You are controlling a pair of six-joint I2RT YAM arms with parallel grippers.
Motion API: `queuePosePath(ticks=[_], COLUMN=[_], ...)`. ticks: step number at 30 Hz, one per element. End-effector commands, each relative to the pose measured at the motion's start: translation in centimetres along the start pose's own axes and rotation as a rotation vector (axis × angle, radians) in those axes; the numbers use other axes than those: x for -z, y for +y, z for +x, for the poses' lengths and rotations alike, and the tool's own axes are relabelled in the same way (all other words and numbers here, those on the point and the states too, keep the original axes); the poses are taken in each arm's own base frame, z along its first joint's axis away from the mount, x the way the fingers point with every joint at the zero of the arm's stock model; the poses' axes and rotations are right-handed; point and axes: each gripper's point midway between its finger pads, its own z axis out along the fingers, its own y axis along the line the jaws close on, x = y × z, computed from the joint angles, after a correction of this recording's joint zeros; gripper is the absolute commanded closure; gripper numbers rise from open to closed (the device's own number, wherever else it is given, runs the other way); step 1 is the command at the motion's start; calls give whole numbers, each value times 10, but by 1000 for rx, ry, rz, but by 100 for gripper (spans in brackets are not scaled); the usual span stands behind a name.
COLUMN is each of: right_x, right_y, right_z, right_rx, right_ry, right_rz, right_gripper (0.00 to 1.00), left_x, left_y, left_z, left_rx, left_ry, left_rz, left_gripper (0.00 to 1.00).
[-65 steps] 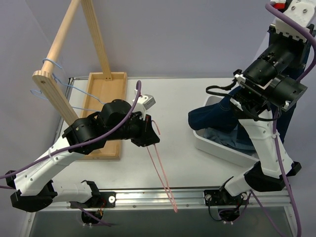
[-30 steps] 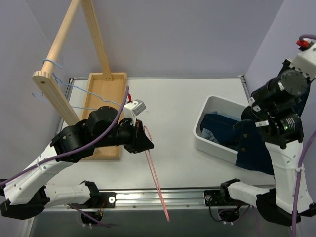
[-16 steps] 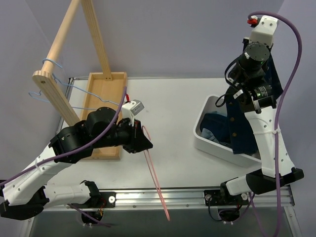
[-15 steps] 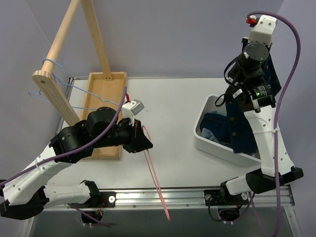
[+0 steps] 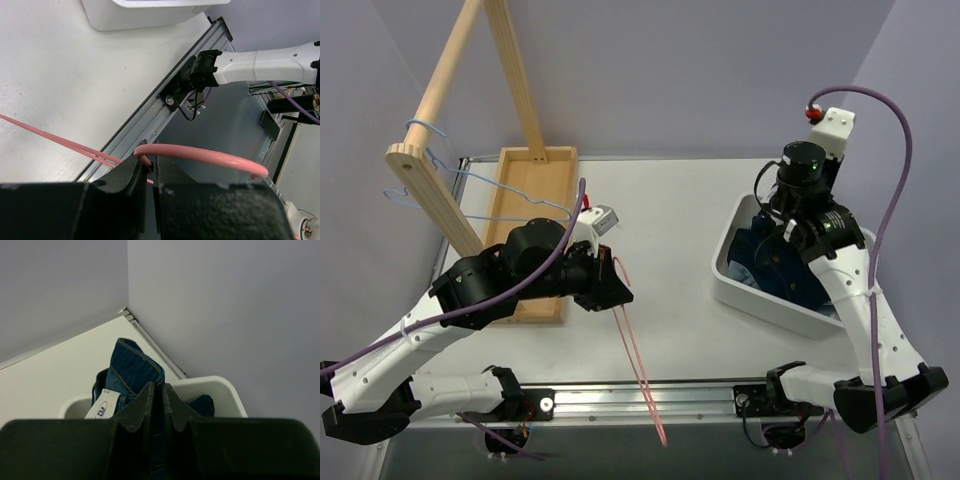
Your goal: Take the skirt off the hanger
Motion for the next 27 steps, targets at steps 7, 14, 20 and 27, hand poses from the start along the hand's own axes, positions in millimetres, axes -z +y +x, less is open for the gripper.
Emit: queuePosePath(ticks=[7, 14, 20, 27], right_x=[49, 68, 78, 89], right_y=[-5, -9, -17, -11], right_z=[95, 181, 221, 178], right_rx=[-238, -57, 31, -79], right_ry=[332, 596, 699, 643], right_rz=[-114, -81, -53, -175], right_gripper=[100, 100, 100, 41], left_x=[8, 13, 10, 0], left_y=[-13, -18, -13, -11], left_z=[-14, -24, -33, -36], left_rx=[-2, -11, -38, -45], left_ry=[-70, -94, -122, -123], left_rz=[50, 54, 15, 2], left_gripper=[98, 98, 98, 98])
